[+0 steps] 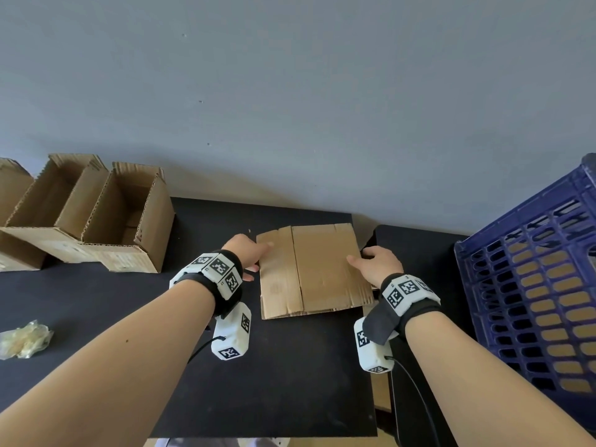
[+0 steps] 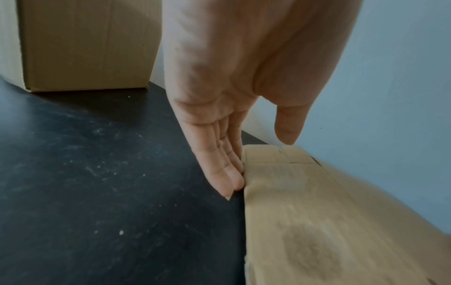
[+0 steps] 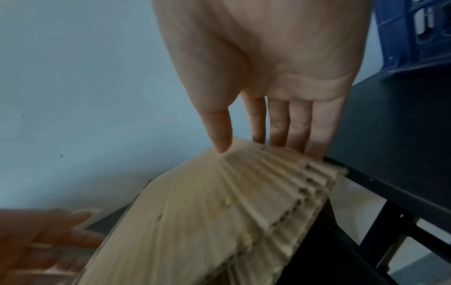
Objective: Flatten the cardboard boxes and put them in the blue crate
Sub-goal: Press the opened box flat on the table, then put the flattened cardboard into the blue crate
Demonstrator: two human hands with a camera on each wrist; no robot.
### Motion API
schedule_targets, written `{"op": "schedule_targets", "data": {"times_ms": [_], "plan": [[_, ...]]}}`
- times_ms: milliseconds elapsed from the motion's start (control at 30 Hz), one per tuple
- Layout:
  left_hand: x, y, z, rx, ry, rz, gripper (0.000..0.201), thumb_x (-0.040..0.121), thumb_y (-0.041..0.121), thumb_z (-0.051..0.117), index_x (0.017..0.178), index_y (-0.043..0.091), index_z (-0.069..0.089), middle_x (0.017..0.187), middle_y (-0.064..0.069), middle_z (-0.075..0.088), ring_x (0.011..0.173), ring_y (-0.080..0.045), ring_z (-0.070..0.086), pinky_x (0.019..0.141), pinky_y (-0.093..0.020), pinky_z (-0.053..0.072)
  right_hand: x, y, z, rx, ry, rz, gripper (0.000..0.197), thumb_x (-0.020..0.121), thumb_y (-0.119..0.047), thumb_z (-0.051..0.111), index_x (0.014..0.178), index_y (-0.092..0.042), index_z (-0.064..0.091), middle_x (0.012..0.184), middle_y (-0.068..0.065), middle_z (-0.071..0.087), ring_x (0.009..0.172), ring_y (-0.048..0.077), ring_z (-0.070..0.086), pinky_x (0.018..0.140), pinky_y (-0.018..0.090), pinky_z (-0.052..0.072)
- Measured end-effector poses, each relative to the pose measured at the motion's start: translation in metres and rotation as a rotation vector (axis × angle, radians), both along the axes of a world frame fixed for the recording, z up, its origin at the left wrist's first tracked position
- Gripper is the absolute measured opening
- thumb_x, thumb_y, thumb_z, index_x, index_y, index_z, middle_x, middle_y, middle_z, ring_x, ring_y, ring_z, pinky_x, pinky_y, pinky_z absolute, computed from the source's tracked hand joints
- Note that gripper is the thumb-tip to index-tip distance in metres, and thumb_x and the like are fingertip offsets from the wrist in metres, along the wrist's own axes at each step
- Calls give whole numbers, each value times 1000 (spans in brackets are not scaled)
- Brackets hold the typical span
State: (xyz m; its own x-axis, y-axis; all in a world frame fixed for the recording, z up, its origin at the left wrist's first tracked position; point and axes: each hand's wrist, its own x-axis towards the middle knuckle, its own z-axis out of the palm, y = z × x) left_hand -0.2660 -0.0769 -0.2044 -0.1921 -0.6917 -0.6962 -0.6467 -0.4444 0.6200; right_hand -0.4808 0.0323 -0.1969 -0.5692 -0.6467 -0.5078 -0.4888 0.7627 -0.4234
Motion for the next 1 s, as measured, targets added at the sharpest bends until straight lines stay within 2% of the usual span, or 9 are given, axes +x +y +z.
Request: {"op": "schedule_targets", "data": {"times_ms": [67,167,233,333,433,567,633,767,1000], "plan": [[0,2,0,13,12,2,51,93,34,58,132,3,45,109,-12,58,91,-22,60,64,-30,54,4,0,0,4,26,44,33,90,-32,60,115,-12,61,118,5,64,104,23,59,78,27,42],[3,1,-3,9,-2,-24,56,86,37,66,128,3,49,110,-13,61,94,-22,62,71,-31,57,9,2,-2,36,22,44,27,87,-28,65,108,-12,62,102,1,63,100,23,60,74,26,40],[6,1,-5,31,-1,-40,58,81,36,73,123,3,51,110,-14,61,96,-21,62,76,-34,58,10,6,-7,89,38,44,31,84,-28,69,109,-11,61,104,2,64,98,23,61,72,27,41],[8,6,-7,96,9,-73,52,78,32,76,116,2,57,109,-13,63,95,-19,63,78,-33,58,10,12,-16,112,35,30,37,81,-27,72,112,-12,57,110,5,64,95,22,59,74,29,42],[10,8,-6,99,80,-14,41,84,20,71,118,4,57,111,-12,66,99,-24,65,82,-38,57,10,12,-16,46,-25,22,27,81,-27,72,102,-15,59,103,2,63,88,17,55,75,29,41],[4,8,10,66,190,117,37,87,11,66,121,3,52,117,-14,62,106,-30,62,87,-44,53,6,8,-4,-101,-113,-68,37,81,-23,73,113,-13,58,106,0,61,100,20,58,87,34,47],[1,7,21,16,233,134,38,88,11,65,123,3,53,120,-14,61,109,-31,61,93,-48,51,4,8,4,-199,-172,-134,41,79,-20,74,116,-13,59,113,2,64,104,22,60,95,40,48],[-3,12,49,-80,315,117,34,88,14,65,120,5,55,118,-13,64,106,-28,63,94,-48,51,-2,19,31,-399,-295,-240,37,79,-12,75,114,-10,62,111,6,67,101,23,64,94,44,50],[-34,38,108,-275,383,47,34,91,17,61,123,8,52,117,-10,63,106,-28,61,94,-47,50,-11,49,87,-607,-181,-334,25,82,-14,71,106,-16,65,108,4,67,100,23,63,94,42,50]]}}
